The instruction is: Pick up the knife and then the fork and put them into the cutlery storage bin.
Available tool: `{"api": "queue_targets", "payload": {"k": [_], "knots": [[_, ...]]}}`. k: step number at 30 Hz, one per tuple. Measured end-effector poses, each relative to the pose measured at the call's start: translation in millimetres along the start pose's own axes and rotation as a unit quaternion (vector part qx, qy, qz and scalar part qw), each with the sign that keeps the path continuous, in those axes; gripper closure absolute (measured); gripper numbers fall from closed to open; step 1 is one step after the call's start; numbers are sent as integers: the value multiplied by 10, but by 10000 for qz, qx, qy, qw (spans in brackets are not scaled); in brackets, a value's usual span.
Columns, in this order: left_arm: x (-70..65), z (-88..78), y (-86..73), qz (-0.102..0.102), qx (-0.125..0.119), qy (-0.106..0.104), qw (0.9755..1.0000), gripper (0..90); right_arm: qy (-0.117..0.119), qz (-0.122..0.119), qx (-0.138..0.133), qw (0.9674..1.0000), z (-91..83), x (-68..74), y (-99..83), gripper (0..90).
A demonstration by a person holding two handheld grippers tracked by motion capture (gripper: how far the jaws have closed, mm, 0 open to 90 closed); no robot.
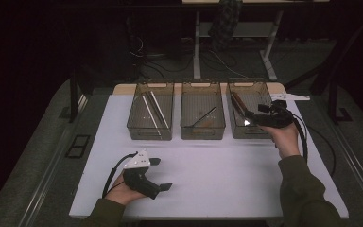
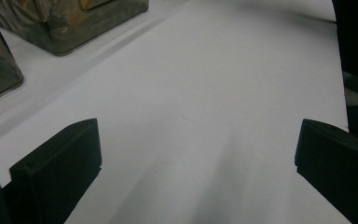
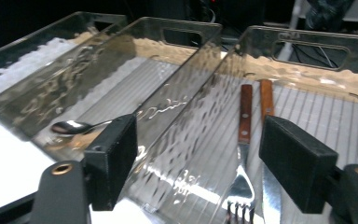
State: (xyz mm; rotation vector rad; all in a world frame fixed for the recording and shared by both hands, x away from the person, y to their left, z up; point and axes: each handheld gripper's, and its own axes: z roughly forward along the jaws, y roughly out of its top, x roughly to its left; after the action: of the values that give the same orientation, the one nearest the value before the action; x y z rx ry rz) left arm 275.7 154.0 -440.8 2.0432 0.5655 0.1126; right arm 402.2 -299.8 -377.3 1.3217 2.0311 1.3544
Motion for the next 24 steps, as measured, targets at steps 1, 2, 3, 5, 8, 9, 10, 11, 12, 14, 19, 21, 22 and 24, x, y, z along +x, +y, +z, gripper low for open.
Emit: {"api": "queue_targets", "payload": {"k": [1,2,3,5,8,9,10,11,12,14,19,21,22,24], "knots": [[1,0,0,3,4,-4,10000,0,32,-7,-14,10000,-29,13,-17,245],[1,0,-1,12,8,-5,10000,0,39,-47,-41,10000,-56,26,-36,233],[1,-1,-2,13,12,-7,10000,0,45,-87,-73,9999,-81,38,-59,219],[4,-4,-4,-1,9,-7,10000,0,70,-146,-61,9999,-127,64,-109,196],[3,-15,-7,5,2,1,10000,0,-43,-346,71,9994,-176,122,-200,184],[2,-19,-9,0,-8,4,10000,0,-40,-413,105,9991,-187,134,-220,183],[5,-27,-12,7,0,8,10000,0,-19,-469,122,9988,-201,152,-250,179],[6,-34,-16,-5,13,18,10000,0,17,-503,128,9987,-217,169,-279,175],[7,-39,-19,-21,9,22,10000,0,62,-502,139,9986,-233,186,-310,175],[10,-55,-20,-26,0,32,10000,0,151,-541,136,9983,-268,223,-371,175],[6,-64,-21,-26,-15,51,10000,0,360,-673,167,9969,-346,326,-508,174],[5,-65,-21,-21,-19,56,10000,0,429,-770,174,9960,-383,379,-568,174],[4,-65,-21,-26,-23,55,10000,0,469,-781,180,9957,-397,397,-589,174],[3,-67,-21,-25,-24,53,10000,0,559,-826,190,9948,-433,438,-645,174]]}}
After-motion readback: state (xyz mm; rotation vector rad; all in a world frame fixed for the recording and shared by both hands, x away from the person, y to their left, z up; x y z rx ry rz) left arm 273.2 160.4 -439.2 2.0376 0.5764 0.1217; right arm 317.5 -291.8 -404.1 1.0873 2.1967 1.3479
